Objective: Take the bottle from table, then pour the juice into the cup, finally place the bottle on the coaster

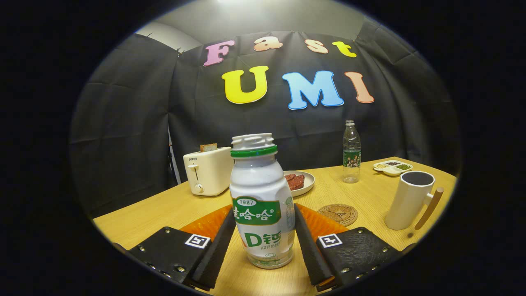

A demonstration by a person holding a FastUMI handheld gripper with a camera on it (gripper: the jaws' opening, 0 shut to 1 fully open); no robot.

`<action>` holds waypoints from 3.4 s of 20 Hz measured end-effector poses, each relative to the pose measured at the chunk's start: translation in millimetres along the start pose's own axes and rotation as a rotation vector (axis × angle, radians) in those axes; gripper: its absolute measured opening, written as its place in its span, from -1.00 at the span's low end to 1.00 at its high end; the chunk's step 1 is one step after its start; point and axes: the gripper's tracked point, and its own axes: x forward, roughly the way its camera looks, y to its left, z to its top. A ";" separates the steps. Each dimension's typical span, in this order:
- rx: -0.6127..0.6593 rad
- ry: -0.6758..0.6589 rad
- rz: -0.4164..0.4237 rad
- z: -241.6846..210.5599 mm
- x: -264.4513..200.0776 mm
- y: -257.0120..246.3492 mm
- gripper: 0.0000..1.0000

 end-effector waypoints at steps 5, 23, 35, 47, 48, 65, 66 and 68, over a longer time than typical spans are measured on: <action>-0.007 -0.019 -0.018 -0.5 0.4 -2.7 0.43; 0.578 -0.198 0.035 60.8 -14.1 -41.2 0.43; 0.933 -0.231 0.024 76.7 -11.9 -85.4 0.42; 1.215 -0.269 0.046 89.2 -7.0 -113.8 0.42; 1.235 -0.272 0.047 89.7 -7.1 -114.9 0.42; 1.492 -0.309 0.077 99.6 -0.9 -125.3 0.42; 1.502 -0.313 0.082 99.9 -0.4 -125.0 0.42; 1.522 -0.322 0.088 101.9 0.5 -125.1 0.42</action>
